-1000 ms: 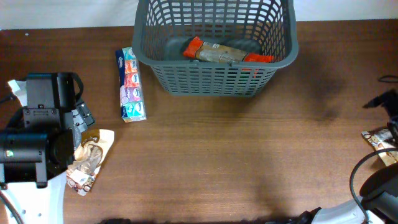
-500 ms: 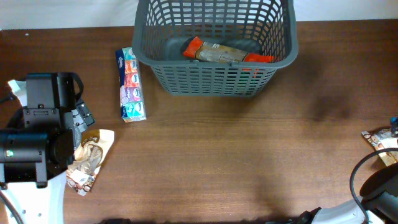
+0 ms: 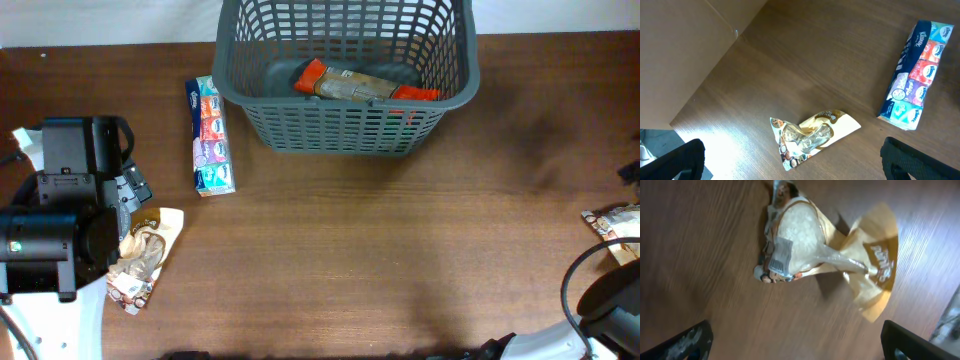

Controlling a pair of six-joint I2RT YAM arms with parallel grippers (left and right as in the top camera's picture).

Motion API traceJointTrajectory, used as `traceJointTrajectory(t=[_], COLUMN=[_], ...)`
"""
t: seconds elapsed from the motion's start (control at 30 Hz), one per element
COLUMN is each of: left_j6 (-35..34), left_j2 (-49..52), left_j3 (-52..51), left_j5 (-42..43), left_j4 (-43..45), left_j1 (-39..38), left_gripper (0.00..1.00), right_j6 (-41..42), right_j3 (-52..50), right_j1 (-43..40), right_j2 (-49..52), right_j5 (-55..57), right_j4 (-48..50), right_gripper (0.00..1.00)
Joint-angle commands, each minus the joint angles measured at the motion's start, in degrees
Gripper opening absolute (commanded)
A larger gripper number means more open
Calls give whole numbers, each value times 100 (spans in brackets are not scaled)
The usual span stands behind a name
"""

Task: Pack container
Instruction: 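Move the right gripper to the beige wrapper at the right edge, then grasp the beige wrapper with the right gripper and lift it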

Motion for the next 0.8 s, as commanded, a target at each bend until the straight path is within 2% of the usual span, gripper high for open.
traceJointTrajectory(t=[0.0,0.17,0.23,0.33,0.4,0.47,0.63,0.77], left_j6=[-13,-13,-13,-13,-13,-13,-13,-13], left_j2=[-24,-24,-24,-24,-24,-24,-24,-24], left_j3=[50,52,52,52,52,52,52,52], left_j5=[17,20,20,17,17,20,17,20], left_j4=[7,7,7,7,7,7,7,7], left_j1=[28,28,28,28,28,28,28,28], left_gripper=[100,100,100,100,100,100,100,100], right_j6=[-796,-885,-1626,-3346,-4704,-5434,-6382,-6492], right_j3=[2,0,-33,-114,-201,-278,-538,-636], right_j1=[20,20,20,20,13,13,-22,-129], right_j2=[9,9,13,20,22,22,35,35], right_j5=[1080,1128,940,-52,-911,-1342,-1237,-599], right_j4=[-181,-175,227,798,914,898,1001,1025], right_gripper=[99,99,99,99,99,99,99,99])
